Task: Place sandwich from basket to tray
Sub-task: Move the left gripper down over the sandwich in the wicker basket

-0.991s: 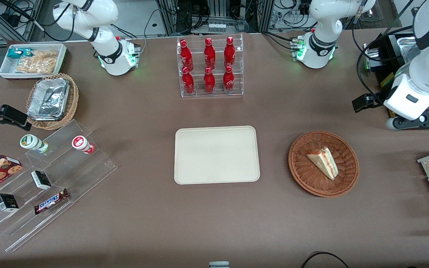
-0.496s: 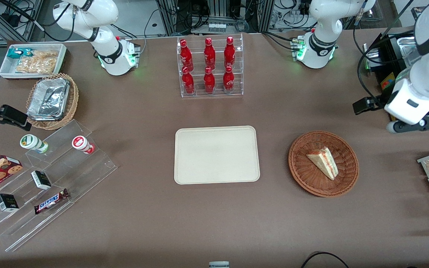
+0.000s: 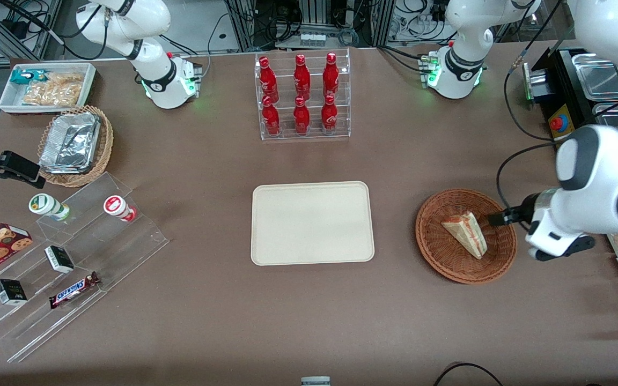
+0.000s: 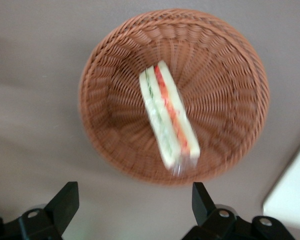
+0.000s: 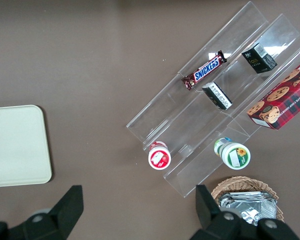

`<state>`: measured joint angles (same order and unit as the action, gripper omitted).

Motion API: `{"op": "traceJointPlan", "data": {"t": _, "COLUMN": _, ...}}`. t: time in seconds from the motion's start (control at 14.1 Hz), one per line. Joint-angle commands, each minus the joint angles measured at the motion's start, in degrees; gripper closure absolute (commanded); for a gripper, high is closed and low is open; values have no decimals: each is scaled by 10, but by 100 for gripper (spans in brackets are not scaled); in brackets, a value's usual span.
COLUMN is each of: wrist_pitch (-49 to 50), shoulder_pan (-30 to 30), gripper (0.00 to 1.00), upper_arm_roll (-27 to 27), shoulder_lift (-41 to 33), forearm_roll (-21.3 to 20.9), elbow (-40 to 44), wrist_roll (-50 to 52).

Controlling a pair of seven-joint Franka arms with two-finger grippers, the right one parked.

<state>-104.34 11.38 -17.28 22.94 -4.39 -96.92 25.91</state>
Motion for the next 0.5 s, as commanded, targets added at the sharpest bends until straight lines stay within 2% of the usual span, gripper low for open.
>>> {"op": "traceJointPlan", "data": {"t": 0.0, "wrist_pitch": -108, "shoulder_pan": 3, "gripper": 0, "upper_arm_roll": -4, "shoulder_lift": -17, "forearm_roll": 0, "elbow": -90, "wrist_roll": 71}}
{"op": "traceJointPlan", "data": {"t": 0.21, "wrist_pitch": -166, "shoulder_pan": 3, "gripper": 0, "upper_arm_roll": -4, "shoulder_lift": 19, "forearm_roll": 8, "elbow": -102, "wrist_roll": 147}}
{"op": "traceJointPlan", "data": {"t": 0.42, "wrist_pitch": -179, "shoulder_pan": 3, "gripper": 0, "upper_arm_roll": -4, "shoulder_lift": 40, "forearm_roll": 9, "elbow": -112, "wrist_roll": 170}}
